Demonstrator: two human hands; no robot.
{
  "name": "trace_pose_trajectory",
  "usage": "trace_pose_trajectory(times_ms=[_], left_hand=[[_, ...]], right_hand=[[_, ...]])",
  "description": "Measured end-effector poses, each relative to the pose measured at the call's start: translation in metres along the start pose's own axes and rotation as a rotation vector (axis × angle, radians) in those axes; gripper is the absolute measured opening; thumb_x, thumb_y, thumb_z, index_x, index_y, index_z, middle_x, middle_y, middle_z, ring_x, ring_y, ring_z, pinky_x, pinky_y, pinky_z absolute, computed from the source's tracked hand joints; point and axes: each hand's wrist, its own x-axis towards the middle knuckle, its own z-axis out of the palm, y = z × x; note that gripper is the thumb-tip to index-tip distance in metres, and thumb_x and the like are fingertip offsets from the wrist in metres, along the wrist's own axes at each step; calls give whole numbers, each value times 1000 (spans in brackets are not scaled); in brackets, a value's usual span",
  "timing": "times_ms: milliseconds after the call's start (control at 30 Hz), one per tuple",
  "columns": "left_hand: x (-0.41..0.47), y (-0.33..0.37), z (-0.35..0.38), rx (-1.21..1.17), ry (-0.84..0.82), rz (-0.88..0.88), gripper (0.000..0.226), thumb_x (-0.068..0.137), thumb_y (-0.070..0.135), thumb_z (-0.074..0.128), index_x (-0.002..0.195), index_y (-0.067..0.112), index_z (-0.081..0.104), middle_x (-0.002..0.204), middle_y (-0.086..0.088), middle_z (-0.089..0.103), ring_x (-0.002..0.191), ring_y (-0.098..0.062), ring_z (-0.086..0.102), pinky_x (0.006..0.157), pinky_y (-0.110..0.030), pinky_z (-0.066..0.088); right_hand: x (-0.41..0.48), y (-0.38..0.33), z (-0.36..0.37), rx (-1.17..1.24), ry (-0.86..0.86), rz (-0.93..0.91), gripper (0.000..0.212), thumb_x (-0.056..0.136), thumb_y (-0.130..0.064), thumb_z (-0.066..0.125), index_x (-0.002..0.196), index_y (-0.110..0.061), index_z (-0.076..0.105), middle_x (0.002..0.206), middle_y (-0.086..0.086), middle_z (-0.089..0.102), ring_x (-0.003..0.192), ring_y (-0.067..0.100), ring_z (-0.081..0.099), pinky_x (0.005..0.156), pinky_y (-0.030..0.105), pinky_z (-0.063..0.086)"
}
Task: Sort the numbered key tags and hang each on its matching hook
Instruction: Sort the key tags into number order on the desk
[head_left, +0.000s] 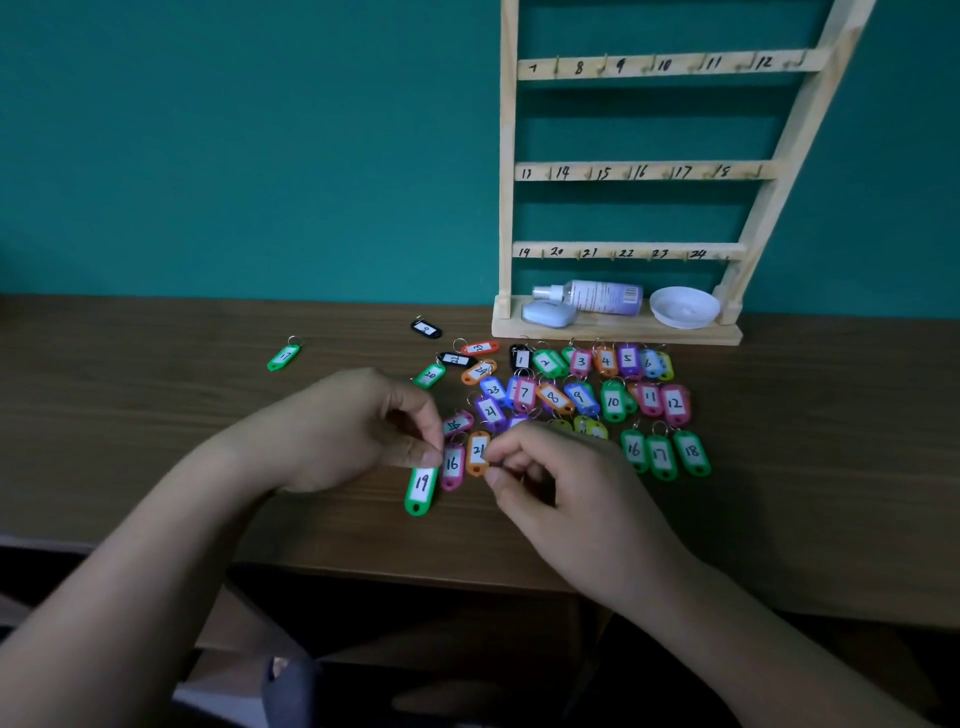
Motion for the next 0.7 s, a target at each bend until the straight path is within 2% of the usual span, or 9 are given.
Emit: trace_pose_trajectory(times_ms=[67,200,300,367,467,600,700], left_hand=[[0,6,3,-35,23,20,10,89,30,85,86,34,77,83,19,75,78,2,67,72,-14,46],[1,20,13,-121,79,81,7,90,24,84,88,26,78,84,12,77,75,-2,68,71,-15,49],[3,27,21,-160,91,118,8,93,23,82,88,27,76,80,10,77,75,-11,72,74,-25,54],[4,30,27,-168,110,130,8,93,24,82,89,27,76,83,11,77,77,-11,72,76,-28,56],[6,31,32,-202,159,155,6,93,24,82,91,27,77,87,12,78,81,-5,71,76,-22,53],[10,25,27,-265,219,148,4,93,26,80,96,25,77,90,6,78,85,-10,72,80,-25,56],[12,14,25,-132,251,90,9,91,24,83,94,28,77,90,11,77,86,-8,71,81,-25,54]], right_hand=[[0,-1,1,33,8,33,9,96,-27,79,105,-26,76,87,-16,70,88,5,68,74,21,52],[0,-2,3,80,18,91,27,93,-34,82,118,-32,73,90,-20,72,92,2,69,74,12,47],[2,-1,3,111,16,133,34,90,-33,85,121,-33,72,91,-20,75,91,1,70,76,12,47],[4,0,2,152,25,160,32,89,-28,86,118,-32,73,88,-19,76,87,1,71,76,12,48],[6,2,-2,168,30,173,28,89,-22,86,113,-32,74,84,-18,77,85,2,74,76,13,50],[8,6,-11,124,39,188,24,91,-23,85,111,-32,76,84,-21,77,87,1,73,79,15,53],[9,10,-19,96,61,200,18,91,-24,84,105,-34,79,83,-23,76,86,-2,73,78,14,53]])
